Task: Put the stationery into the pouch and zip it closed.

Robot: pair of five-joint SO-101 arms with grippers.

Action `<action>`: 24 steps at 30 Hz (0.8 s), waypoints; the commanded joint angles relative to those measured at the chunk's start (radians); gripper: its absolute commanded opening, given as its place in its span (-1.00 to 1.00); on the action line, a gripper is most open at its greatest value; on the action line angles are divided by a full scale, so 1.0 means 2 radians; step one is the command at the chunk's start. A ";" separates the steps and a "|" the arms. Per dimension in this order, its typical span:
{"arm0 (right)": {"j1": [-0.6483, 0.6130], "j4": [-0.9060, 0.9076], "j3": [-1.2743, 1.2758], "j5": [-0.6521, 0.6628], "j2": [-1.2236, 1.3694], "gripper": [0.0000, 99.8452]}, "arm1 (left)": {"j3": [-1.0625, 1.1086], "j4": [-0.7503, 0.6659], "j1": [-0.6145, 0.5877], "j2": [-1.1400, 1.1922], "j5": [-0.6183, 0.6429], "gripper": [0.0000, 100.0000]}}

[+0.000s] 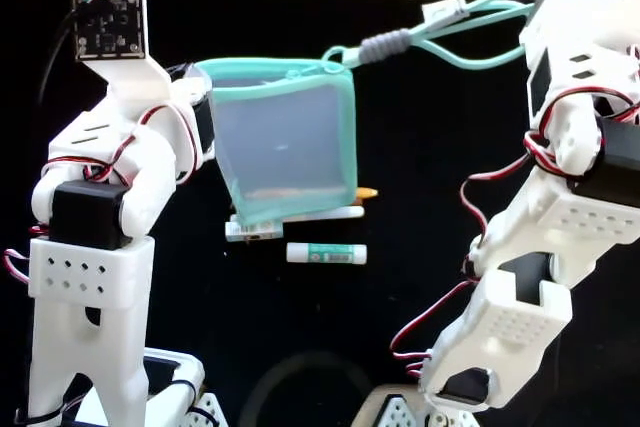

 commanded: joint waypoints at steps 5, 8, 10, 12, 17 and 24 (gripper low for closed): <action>0.013 0.004 -0.047 -0.005 -0.002 -0.99 | -0.006 0.002 -0.009 0.002 -0.004 -0.99; 0.013 0.004 -0.046 -0.005 -0.002 -0.98 | -0.006 0.002 -0.009 0.002 -0.004 -0.99; 0.013 0.004 -0.031 -0.005 -0.001 -0.97 | -0.006 0.002 -0.009 0.002 -0.004 -0.99; 0.013 0.004 0.006 -0.005 -0.003 -0.88 | -0.006 0.002 -0.009 0.002 -0.004 -0.99; -0.015 0.004 0.095 -0.005 -0.003 -0.66 | -0.006 0.002 -0.009 0.001 -0.004 -0.99; -0.060 0.004 0.146 -0.004 -0.003 -0.65 | -0.006 0.002 -0.008 0.000 -0.004 -0.99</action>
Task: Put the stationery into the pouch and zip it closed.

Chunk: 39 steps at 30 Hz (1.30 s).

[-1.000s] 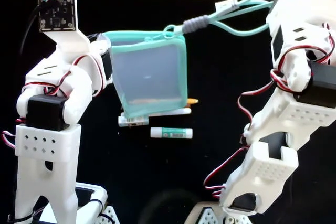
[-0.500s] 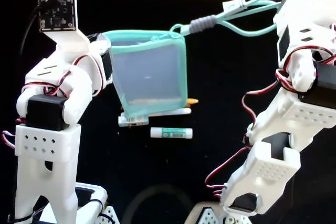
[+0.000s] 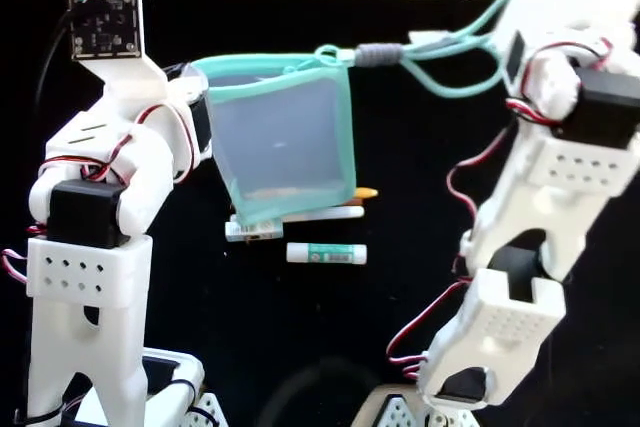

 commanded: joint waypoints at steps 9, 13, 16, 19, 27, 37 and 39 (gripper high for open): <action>-0.056 0.003 0.087 -0.002 -0.007 -0.54 | -0.011 -0.002 -0.005 -0.001 -0.004 -0.99; -0.064 0.003 0.089 0.001 -0.005 -0.54 | -0.051 -0.003 -0.005 0.002 -0.004 -0.99; -0.066 0.003 0.089 0.009 -0.004 -0.54 | -0.084 -0.003 0.000 0.003 -0.004 -0.99; -0.066 0.003 0.089 0.009 -0.005 -0.54 | -0.099 -0.004 0.016 0.003 -0.004 -0.99; -0.066 0.003 0.091 0.009 -0.004 -0.54 | -0.100 -0.041 0.023 0.020 -0.003 -0.99; -0.066 0.003 0.171 0.034 -0.007 -0.54 | -0.101 -0.104 0.020 0.073 -0.003 -0.99; -0.066 0.003 0.172 0.034 -0.007 -0.54 | -0.096 -0.103 0.020 0.077 -0.003 -0.99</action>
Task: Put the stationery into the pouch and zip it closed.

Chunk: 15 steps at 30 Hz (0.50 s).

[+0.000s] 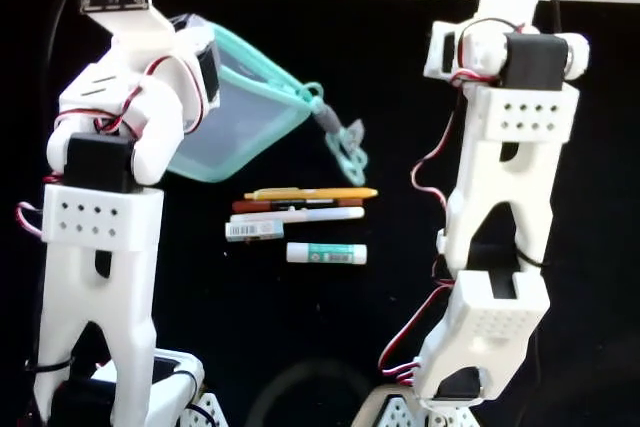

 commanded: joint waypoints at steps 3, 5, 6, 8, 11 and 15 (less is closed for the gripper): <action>-0.003 0.003 0.001 0.007 -0.007 -0.54 | -0.007 -0.016 -0.003 0.000 -0.002 -0.99; -0.003 0.003 0.002 0.007 -0.007 -0.54 | 0.004 -0.015 -0.011 -0.001 -0.003 -0.99; -0.003 0.003 0.002 0.007 -0.007 -0.54 | 0.010 -0.012 -0.017 -0.001 -0.003 -0.99; -0.003 0.003 0.002 0.007 -0.007 -0.54 | 0.016 0.008 -0.026 -0.002 -0.003 -0.99; -0.003 0.003 0.003 0.007 -0.007 -0.54 | 0.020 0.048 -0.027 -0.002 -0.005 -0.99; -0.003 0.003 0.005 0.007 -0.007 -0.54 | 0.020 0.096 -0.038 -0.002 -0.035 -0.99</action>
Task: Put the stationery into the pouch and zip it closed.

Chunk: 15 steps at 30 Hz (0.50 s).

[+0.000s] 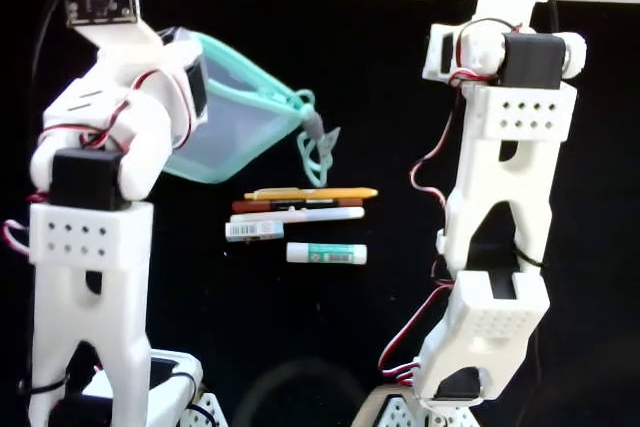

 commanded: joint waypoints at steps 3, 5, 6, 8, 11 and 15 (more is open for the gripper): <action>-0.004 0.003 0.000 0.007 -0.007 -0.54 | 0.004 0.058 -0.023 0.004 -0.021 -0.99; -0.012 0.003 0.000 0.008 -0.006 -0.54 | 0.005 0.066 -0.034 0.004 -0.021 -0.99; -0.016 0.003 0.001 0.008 -0.005 -0.54 | 0.005 0.071 -0.040 0.004 -0.021 -0.99; -0.028 0.003 0.001 0.015 -0.004 -0.54 | 0.005 0.081 -0.061 0.004 -0.021 -0.99; -0.051 0.003 0.002 0.041 -0.004 -0.54 | 0.013 0.081 -0.089 0.004 -0.021 -0.99; -0.085 0.003 0.037 0.100 -0.007 -0.54 | 0.040 0.080 -0.111 0.003 -0.021 -0.99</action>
